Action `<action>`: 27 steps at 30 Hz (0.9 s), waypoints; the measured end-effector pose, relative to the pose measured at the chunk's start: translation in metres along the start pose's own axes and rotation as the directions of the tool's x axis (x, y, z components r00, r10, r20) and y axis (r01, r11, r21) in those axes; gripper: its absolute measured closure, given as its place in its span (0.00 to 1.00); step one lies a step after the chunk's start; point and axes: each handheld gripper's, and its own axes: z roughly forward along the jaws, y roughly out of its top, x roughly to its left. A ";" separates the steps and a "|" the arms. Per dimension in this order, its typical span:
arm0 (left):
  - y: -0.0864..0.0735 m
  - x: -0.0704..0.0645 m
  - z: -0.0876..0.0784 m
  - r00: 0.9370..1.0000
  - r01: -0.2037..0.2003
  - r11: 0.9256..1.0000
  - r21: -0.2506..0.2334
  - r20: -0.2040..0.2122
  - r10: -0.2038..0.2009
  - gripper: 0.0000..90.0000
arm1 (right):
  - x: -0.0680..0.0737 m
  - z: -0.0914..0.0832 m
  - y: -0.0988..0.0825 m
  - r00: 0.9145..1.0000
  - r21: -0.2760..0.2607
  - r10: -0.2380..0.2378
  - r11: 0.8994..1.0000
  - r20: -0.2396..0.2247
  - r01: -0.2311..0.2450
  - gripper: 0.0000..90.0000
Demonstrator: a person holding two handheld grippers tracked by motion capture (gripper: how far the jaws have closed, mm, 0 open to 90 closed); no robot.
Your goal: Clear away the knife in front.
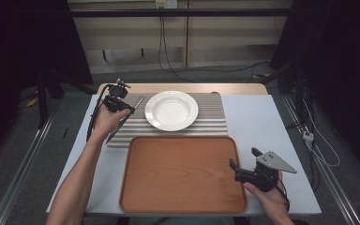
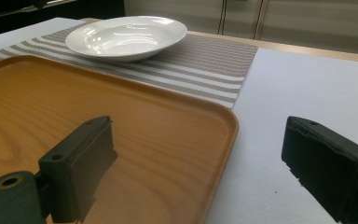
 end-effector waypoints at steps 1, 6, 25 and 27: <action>0.000 -0.002 -0.002 1.000 -0.006 1.000 -0.004 0.001 0.006 0.89 | 0.000 0.000 0.000 1.000 0.000 0.000 1.000 0.000 0.000 0.10; -0.004 -0.013 -0.009 0.999 -0.031 0.999 -0.012 0.009 0.031 0.89 | 0.000 -0.001 0.000 1.000 -0.001 0.001 1.000 0.003 -0.001 0.10; -0.021 -0.048 -0.046 0.998 -0.067 0.996 -0.064 0.017 0.068 0.89 | 0.000 -0.001 0.000 1.000 -0.005 -0.003 1.000 0.005 0.003 0.10; -0.024 -0.052 -0.048 0.998 -0.062 0.995 -0.079 0.027 0.065 0.89 | 0.000 -0.001 0.000 1.000 -0.004 -0.003 1.000 0.006 0.003 0.10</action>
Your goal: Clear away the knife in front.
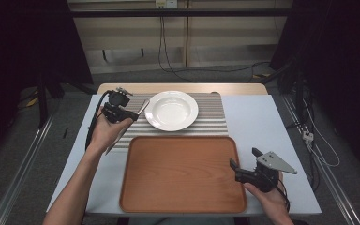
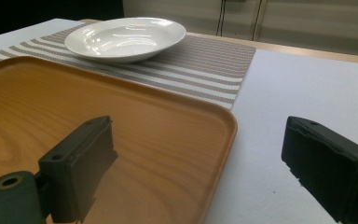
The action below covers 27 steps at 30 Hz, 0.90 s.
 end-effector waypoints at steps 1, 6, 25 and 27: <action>-0.001 -0.002 -0.001 1.000 0.001 1.000 0.000 0.007 -0.001 0.89 | 0.000 0.000 0.000 1.000 0.000 0.000 1.000 0.000 0.000 0.10; -0.007 -0.013 -0.002 1.000 -0.024 1.000 0.007 0.018 0.024 0.89 | 0.000 0.000 0.000 1.000 0.002 -0.001 1.000 0.000 0.001 0.10; -0.023 -0.052 -0.005 0.996 -0.067 0.998 0.013 0.056 0.067 0.89 | 0.001 0.000 0.000 1.000 0.002 -0.005 1.000 0.002 0.005 0.10; -0.026 -0.058 -0.005 0.995 -0.057 0.998 0.008 0.078 0.056 0.89 | 0.001 0.000 0.000 1.000 0.002 -0.005 1.000 0.003 0.005 0.10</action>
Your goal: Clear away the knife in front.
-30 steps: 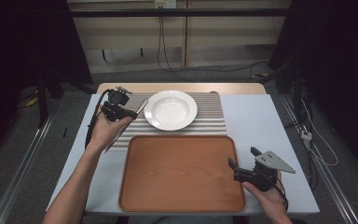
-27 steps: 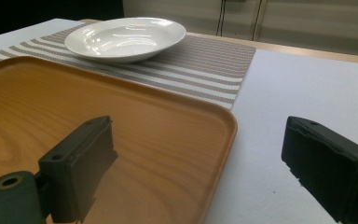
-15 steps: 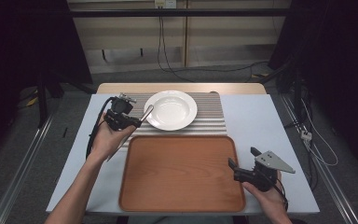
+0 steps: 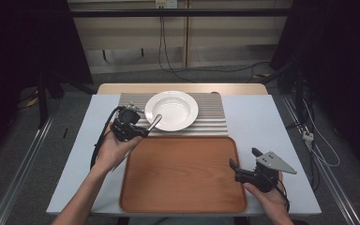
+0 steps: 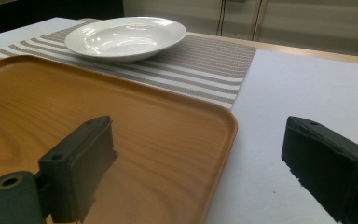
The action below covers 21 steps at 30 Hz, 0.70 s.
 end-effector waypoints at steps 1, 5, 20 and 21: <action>-0.001 -0.004 0.001 1.000 -0.010 1.000 0.008 0.000 0.010 0.89 | 0.000 0.000 0.000 1.000 0.000 0.001 1.000 0.000 -0.001 0.10; -0.005 -0.013 0.002 1.000 -0.018 1.000 0.003 0.004 0.018 0.89 | 0.000 -0.001 0.000 1.000 -0.001 0.001 1.000 0.007 -0.001 0.10; -0.016 -0.034 0.017 0.999 -0.038 0.998 0.050 0.033 0.036 0.89 | 0.000 -0.001 -0.001 1.000 0.000 -0.001 1.000 0.005 0.001 0.10; -0.017 -0.035 0.018 0.999 -0.036 0.998 0.053 0.034 0.034 0.89 | 0.001 -0.002 -0.001 1.000 0.000 0.000 1.000 0.003 0.000 0.10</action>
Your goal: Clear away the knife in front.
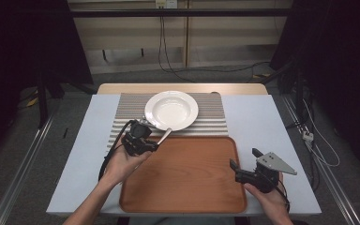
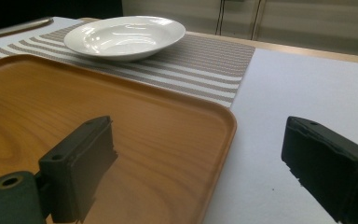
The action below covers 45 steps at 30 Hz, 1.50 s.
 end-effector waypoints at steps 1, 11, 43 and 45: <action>-0.001 -0.002 0.002 1.000 -0.003 1.000 0.008 -0.008 0.003 0.89 | 0.000 0.000 0.000 1.000 0.000 0.000 1.000 -0.001 0.000 0.10; -0.009 -0.012 0.024 1.000 0.002 0.996 0.087 0.007 -0.003 0.89 | 0.000 0.000 0.000 1.000 0.001 0.001 1.000 -0.005 -0.001 0.10; -0.028 -0.005 0.046 0.998 0.045 0.986 0.158 0.028 -0.051 0.75 | 0.001 0.001 0.000 1.000 0.006 -0.008 1.000 -0.024 0.008 0.10; -0.028 -0.004 0.046 0.998 0.047 0.989 0.139 0.043 -0.053 0.74 | 0.001 0.001 0.000 1.000 0.005 -0.005 1.000 -0.022 0.005 0.10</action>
